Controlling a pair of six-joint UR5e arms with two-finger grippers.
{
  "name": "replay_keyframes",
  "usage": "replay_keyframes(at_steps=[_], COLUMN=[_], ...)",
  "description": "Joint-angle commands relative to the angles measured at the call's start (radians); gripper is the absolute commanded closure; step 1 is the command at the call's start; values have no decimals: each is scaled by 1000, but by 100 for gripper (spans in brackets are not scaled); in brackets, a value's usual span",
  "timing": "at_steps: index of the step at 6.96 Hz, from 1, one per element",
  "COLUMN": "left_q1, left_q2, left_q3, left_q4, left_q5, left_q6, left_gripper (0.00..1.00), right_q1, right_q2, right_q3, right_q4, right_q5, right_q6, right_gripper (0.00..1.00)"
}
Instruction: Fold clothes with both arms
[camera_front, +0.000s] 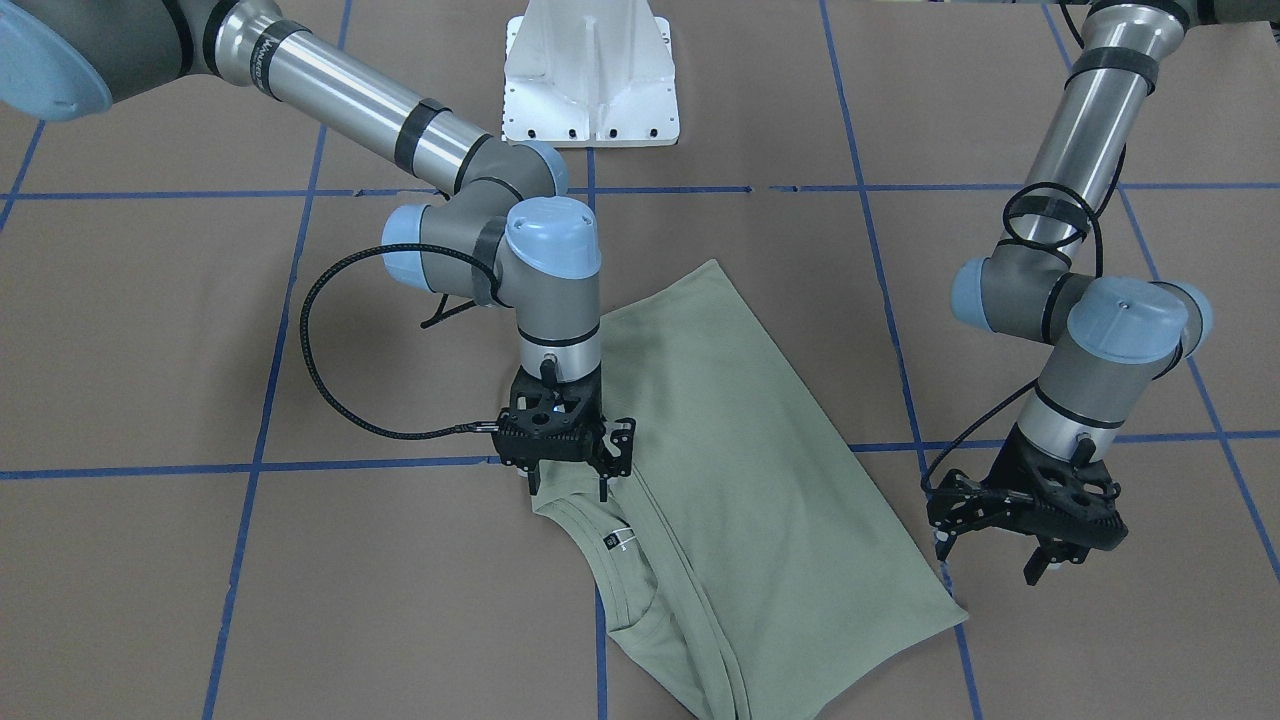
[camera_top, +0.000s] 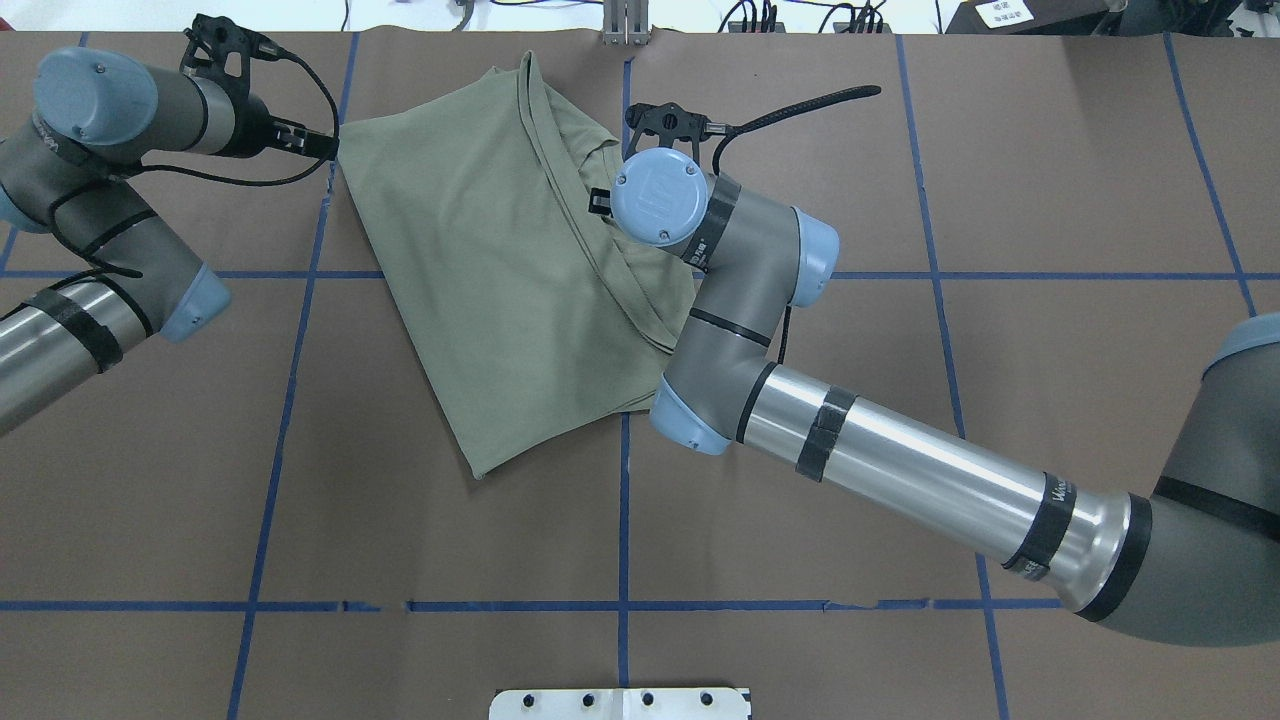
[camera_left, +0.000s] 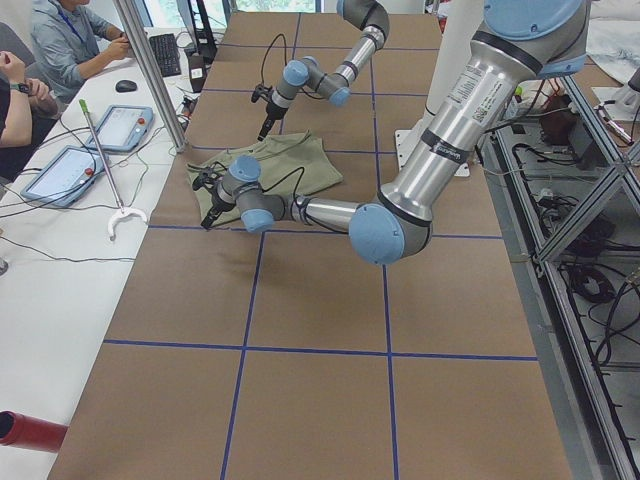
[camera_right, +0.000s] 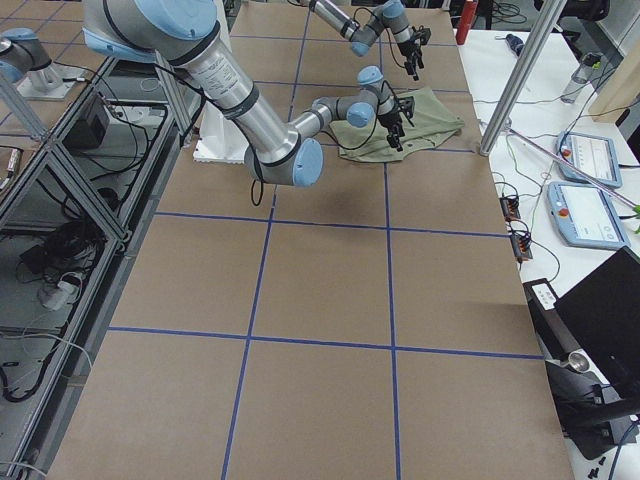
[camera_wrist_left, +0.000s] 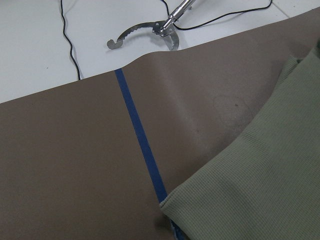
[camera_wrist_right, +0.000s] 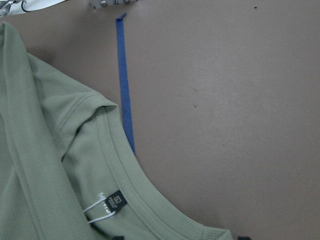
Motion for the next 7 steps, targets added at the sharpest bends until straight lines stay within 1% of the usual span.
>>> replay_keyframes(at_steps=[1, 2, 3, 4, 5, 6, 7], left_q1=[0, 0, 0, 0, 0, 2, 2], left_q2=[2, 2, 4, 7, 7, 7, 7], left_q3=[0, 0, 0, 1, 0, 1, 0], left_q4=[0, -2, -2, 0, 0, 0, 0], left_q5=[0, 0, 0, 0, 0, 0, 0], left_q6=[-1, -1, -1, 1, -1, 1, 1], left_gripper=[0, 0, 0, 0, 0, 0, 0], right_q1=[0, -11, -17, -17, -17, -17, -17], right_q2=[-44, -50, -55, -55, -55, -52, -52], right_q3=[-4, -4, -4, -4, -4, -4, 1], right_q4=[52, 53, 53, 53, 55, 55, 53], right_q5=[-6, -19, -32, -32, -32, -32, -32], right_q6=[-11, -10, -10, -7, -4, 1, 4], right_gripper=[22, 23, 26, 35, 47, 69, 98])
